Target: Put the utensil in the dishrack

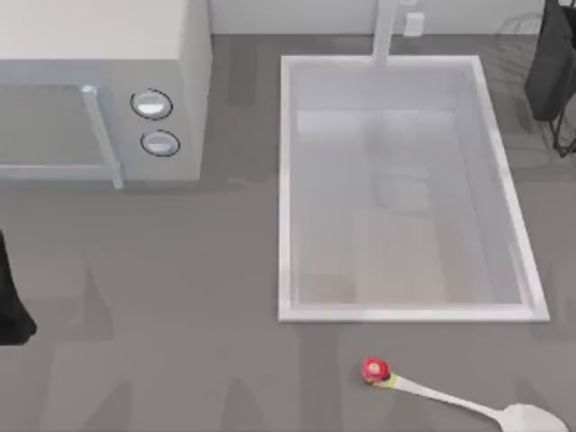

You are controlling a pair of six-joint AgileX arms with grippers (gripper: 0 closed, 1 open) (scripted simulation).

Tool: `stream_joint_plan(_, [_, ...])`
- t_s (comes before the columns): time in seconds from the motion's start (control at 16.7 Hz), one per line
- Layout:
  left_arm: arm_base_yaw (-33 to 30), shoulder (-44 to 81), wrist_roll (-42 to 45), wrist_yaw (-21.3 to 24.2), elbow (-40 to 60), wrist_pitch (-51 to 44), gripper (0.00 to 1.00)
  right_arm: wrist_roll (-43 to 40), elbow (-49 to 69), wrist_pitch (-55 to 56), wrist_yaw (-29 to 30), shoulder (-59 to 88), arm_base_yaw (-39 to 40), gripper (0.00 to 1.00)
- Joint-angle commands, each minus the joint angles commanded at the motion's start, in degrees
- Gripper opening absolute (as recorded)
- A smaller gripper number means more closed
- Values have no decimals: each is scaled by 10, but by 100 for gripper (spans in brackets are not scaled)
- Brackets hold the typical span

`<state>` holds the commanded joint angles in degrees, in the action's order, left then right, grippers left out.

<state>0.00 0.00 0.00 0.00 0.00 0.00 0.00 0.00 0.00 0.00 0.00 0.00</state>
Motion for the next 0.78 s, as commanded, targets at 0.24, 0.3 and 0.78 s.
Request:
stream_joint_plan(0.24, [0,0,0,0,0,0,100,-6,18,-16,1,19,11,100])
stream_joint_plan(0.3, [0,0,0,0,0,0,100,-12,35,-31,2,38,20,100])
stream_joint_plan(0.78, [0,0,0,0,0,0,100,-108,286,-261,8,395,177,100])
